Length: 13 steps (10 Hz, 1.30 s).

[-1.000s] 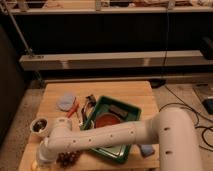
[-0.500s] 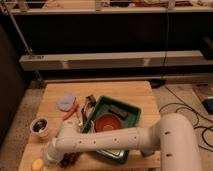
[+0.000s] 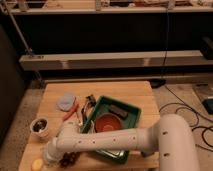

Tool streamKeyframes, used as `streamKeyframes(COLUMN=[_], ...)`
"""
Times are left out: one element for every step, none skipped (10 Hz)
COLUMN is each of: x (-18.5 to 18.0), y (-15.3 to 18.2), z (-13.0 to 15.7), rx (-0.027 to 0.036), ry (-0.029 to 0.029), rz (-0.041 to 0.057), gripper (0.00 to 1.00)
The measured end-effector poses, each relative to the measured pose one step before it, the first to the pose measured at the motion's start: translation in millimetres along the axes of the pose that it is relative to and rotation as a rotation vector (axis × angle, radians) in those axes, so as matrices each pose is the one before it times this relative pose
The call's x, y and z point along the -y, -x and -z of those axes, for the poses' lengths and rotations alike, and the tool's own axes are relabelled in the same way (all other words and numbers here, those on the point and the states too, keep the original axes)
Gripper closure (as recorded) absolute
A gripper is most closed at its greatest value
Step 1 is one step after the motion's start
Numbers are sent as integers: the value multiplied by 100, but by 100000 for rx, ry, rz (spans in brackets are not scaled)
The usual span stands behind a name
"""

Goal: Place apple in red bowl

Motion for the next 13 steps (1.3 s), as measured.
streamKeyframes(x=[-121,-49,-124,-118,99,37,65,84,102,43,121,-79,-150], y=[25,4,-26,-182,-265,-50,-42,21,65,56,21,-165,-353], z=[-322,-299,-242,-323,-434,-243,-172,-81,-7,35,177,536,659], rx=[-131,-92,-116,-5,174,282,204,43,-131,-153,-551,-837,-568], ry=[-331,-415,-320,-533,-957,-570,-490,-236,-142,-34,103,651,624], rz=[75,100,-48,441,773,374,266,88,6,-62,194,311,348], gripper=[20,20,21,28,39,50,60,70,80,88,98,100,100])
